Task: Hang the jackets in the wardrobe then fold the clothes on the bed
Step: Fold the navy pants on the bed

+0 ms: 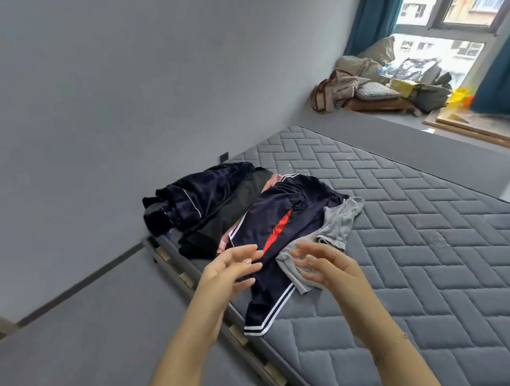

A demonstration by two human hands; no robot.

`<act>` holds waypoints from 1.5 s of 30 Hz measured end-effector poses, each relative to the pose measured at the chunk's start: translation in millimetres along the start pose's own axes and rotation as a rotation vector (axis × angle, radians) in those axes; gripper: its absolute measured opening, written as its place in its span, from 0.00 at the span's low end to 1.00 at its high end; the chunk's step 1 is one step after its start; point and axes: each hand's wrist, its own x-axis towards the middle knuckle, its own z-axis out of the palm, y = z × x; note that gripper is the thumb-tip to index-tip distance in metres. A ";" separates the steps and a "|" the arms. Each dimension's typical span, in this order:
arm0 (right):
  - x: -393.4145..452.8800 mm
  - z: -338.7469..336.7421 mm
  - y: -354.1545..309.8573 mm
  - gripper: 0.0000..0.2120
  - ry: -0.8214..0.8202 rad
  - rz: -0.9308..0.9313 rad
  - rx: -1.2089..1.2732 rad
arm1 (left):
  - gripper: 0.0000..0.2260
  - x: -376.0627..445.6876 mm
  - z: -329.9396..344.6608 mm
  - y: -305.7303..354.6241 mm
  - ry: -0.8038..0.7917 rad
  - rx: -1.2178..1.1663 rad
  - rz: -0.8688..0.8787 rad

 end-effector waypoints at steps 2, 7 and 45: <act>43.4 -3.8 17.0 0.12 0.057 0.044 0.010 | 0.12 59.0 -0.9 -14.0 -0.028 0.002 -0.051; 154.3 1.8 63.2 0.12 0.140 0.128 0.015 | 0.11 201.1 -17.9 -60.7 -0.009 0.051 -0.170; 258.9 -52.3 363.0 0.19 0.313 0.727 0.350 | 0.11 328.6 12.4 -330.0 -0.286 0.404 -0.268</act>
